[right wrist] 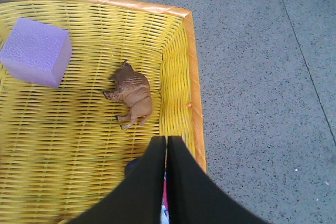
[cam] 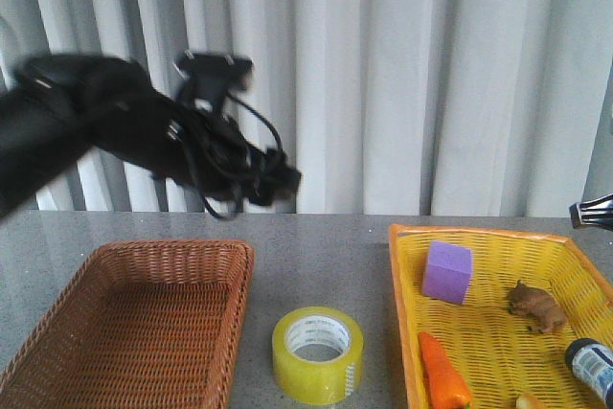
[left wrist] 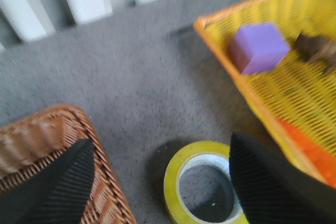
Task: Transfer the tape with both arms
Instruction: 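Lower the left gripper into the tape roll's hole on the table, then close the left gripper on the tape rim and lift it, then move the tape roll over the brown basket and lower it inside, then open the left gripper and raise it away from the tape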
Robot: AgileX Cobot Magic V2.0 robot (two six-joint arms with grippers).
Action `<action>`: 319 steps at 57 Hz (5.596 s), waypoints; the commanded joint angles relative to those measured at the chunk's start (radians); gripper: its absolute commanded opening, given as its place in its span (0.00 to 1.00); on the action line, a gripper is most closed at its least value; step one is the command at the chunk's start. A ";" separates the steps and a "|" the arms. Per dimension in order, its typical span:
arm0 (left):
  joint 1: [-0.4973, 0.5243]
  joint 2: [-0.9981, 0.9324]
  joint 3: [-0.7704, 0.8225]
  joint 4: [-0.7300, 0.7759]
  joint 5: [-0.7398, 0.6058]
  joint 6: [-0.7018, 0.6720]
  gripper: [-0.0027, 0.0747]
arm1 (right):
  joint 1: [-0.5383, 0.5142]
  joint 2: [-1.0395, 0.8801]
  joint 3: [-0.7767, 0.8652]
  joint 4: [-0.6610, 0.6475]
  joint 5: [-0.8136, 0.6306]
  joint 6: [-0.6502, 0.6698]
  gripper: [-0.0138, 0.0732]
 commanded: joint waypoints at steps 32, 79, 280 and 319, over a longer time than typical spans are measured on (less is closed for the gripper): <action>-0.059 0.257 -0.035 0.093 -0.063 0.003 0.65 | -0.007 -0.035 -0.027 -0.018 -0.048 -0.003 0.15; -0.060 0.309 -0.035 0.096 -0.014 -0.075 0.30 | -0.007 -0.035 -0.027 -0.018 -0.047 -0.003 0.15; 0.283 -0.236 0.094 0.107 -0.122 -0.212 0.48 | -0.007 -0.035 -0.027 -0.018 -0.047 -0.003 0.15; 0.283 -0.626 0.049 0.104 -0.042 -0.109 0.03 | -0.007 -0.035 -0.027 -0.018 -0.047 -0.003 0.15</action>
